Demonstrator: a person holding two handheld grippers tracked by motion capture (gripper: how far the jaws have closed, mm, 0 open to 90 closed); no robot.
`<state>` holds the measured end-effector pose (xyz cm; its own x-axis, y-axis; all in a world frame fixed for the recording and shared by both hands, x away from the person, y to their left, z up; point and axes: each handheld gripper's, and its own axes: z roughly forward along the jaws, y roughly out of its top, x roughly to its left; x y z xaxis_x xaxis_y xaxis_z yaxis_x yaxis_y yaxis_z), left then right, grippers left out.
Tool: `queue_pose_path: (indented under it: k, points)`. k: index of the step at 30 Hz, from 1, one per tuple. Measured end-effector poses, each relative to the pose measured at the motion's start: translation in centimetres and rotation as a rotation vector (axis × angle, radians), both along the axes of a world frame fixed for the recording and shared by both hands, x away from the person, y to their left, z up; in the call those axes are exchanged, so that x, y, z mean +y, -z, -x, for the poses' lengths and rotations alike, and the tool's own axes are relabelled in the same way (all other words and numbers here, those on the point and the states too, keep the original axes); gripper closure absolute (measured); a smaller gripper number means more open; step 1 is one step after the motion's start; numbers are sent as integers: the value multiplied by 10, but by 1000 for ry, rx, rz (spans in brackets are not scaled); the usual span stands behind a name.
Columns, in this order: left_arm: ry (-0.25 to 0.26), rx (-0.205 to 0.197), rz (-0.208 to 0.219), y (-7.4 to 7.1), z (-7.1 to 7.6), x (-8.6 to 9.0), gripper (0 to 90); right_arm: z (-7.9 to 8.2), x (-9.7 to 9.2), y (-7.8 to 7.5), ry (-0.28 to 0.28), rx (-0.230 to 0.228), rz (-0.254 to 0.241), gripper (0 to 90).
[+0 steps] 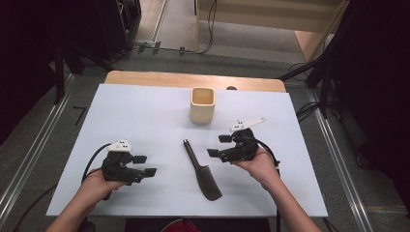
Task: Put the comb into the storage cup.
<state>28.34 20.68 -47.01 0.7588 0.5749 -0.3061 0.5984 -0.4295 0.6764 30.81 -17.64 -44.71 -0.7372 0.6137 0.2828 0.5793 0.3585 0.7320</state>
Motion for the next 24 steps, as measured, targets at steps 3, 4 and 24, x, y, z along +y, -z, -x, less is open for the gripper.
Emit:
queue_pose_path:
  k: [3,4,24]
  points:
    - [1,1,-1,0,0,0,308,-4,6,0,-7,-5,12,220]
    - [0,1,-1,0,0,0,307,-5,8,0,-7,-6,19,220]
    - [-4,1,4,0,0,1,308,-33,47,-3,-49,15,3,225]
